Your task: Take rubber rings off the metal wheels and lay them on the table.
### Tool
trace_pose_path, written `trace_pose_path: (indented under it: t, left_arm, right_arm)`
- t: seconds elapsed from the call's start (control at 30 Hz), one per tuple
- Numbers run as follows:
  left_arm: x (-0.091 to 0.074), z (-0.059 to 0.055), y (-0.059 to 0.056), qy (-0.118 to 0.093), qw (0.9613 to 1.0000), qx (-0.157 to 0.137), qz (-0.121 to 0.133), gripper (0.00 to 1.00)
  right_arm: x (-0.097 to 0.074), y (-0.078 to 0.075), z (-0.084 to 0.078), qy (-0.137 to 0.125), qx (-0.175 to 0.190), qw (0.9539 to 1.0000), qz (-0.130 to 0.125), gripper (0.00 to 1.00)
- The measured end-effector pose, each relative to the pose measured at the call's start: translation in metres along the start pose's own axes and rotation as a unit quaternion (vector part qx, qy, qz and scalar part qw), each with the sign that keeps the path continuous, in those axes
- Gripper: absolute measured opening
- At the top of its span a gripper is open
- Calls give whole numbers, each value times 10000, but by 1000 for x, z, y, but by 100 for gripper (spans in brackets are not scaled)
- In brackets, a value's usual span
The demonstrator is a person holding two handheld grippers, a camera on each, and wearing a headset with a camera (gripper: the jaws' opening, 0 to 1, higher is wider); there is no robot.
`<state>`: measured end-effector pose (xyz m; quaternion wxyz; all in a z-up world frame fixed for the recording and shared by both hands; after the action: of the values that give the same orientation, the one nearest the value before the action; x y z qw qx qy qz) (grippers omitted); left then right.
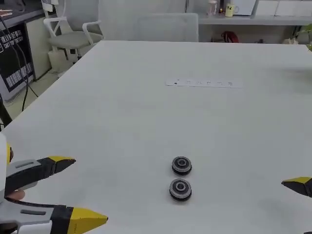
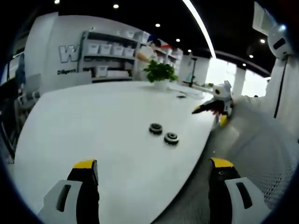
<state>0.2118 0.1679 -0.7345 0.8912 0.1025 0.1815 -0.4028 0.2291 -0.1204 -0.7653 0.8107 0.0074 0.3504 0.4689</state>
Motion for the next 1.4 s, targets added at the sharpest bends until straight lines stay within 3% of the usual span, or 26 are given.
trace_pose_path:
  t: [0.83, 1.07, 1.4]
  left_arm:
    - [-6, -2, 2, 61, 10000, -4, 9, 100]
    - [-7, 2, 4, 34, 10000, 70, 39, 100]
    - [-7, 9, 3, 31, 9998, 196, 25, 100]
  right_arm:
    - [-4, -7, 0, 65, -60, 9999, -124, 98]
    - [-9, -6, 16, -186, 27, 9998, -27, 98]
    - [-14, -13, 20, -159, -52, 9998, -114, 97]
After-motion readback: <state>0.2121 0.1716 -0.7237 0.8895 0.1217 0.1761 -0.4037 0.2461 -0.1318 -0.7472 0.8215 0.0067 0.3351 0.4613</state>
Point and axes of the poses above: the centre of the closed fingertips' face, and the gripper's own axes: x roughly forward along the fingers, y roughly to its left, z roughly out of its top, the point moved 1 cm from there along -x, roughly backward along the fingers, and after that the axes turned 13 degrees about x, right-handed, at the moved point
